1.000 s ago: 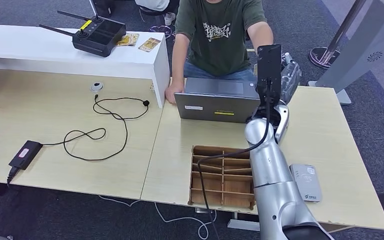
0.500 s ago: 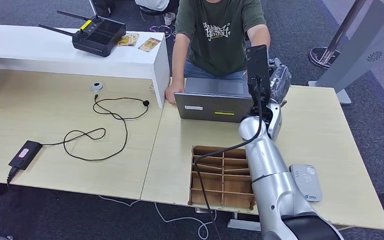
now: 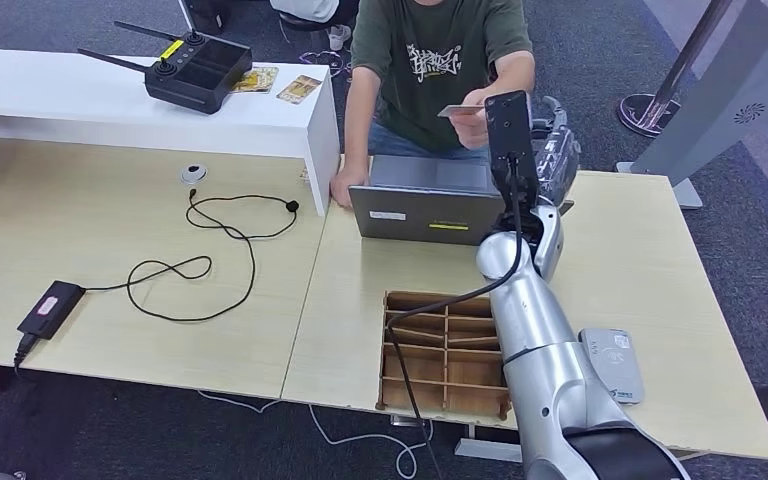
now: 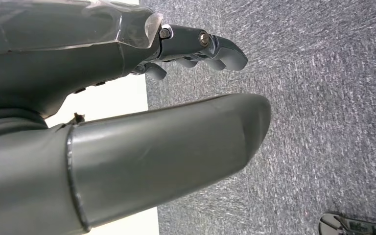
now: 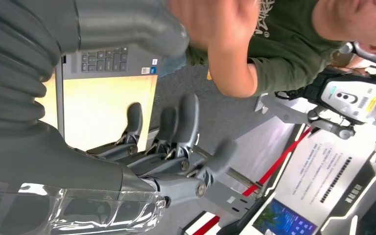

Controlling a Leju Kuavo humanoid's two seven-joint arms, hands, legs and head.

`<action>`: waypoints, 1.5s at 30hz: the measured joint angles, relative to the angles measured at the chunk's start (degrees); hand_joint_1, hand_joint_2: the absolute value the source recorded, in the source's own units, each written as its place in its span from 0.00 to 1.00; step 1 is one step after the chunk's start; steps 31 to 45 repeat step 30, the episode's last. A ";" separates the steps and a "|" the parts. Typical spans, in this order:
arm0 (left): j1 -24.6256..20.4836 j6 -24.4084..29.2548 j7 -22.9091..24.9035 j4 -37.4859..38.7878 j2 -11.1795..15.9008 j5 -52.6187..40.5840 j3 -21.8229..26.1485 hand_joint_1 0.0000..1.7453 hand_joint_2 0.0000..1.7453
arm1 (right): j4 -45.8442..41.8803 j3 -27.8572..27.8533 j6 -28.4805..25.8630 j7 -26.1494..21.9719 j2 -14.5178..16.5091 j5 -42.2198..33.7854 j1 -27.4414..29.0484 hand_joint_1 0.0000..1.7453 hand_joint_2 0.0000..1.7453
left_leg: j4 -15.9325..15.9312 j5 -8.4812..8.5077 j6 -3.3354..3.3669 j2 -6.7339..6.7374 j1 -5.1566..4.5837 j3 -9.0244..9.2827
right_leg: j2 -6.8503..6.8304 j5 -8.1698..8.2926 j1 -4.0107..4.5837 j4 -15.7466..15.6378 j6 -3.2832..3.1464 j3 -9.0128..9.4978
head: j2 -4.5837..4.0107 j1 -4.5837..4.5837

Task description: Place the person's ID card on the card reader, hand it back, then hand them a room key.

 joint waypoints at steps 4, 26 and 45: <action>0.04 -0.04 -0.18 0.00 0.00 0.67 0.00 0.00 0.00 | -1.23 -0.04 0.13 -3.41 0.11 -1.37 0.60 0.00 1.00 | 0.00 0.00 0.00 -0.02 0.00 -0.01 | -0.01 0.00 0.00 0.00 0.00 0.00 | -0.01 0.00; 1.65 0.10 -1.34 0.00 -0.16 4.84 0.32 0.00 0.00 | -35.09 1.30 -4.85 -8.37 -1.99 1.19 21.69 0.00 1.00 | 0.00 -0.03 0.00 -0.01 -0.01 -0.04 | 0.00 -0.02 -0.01 -0.06 0.02 -0.07 | 0.00 0.00; 1.86 0.11 -1.45 0.00 -0.19 5.06 0.68 0.00 0.00 | -37.43 -0.86 -5.67 -9.03 -3.34 2.54 23.67 0.00 1.00 | 0.00 -0.04 0.00 -0.01 -0.01 -0.04 | 0.00 -0.02 -0.01 -0.07 0.02 -0.06 | 0.01 0.00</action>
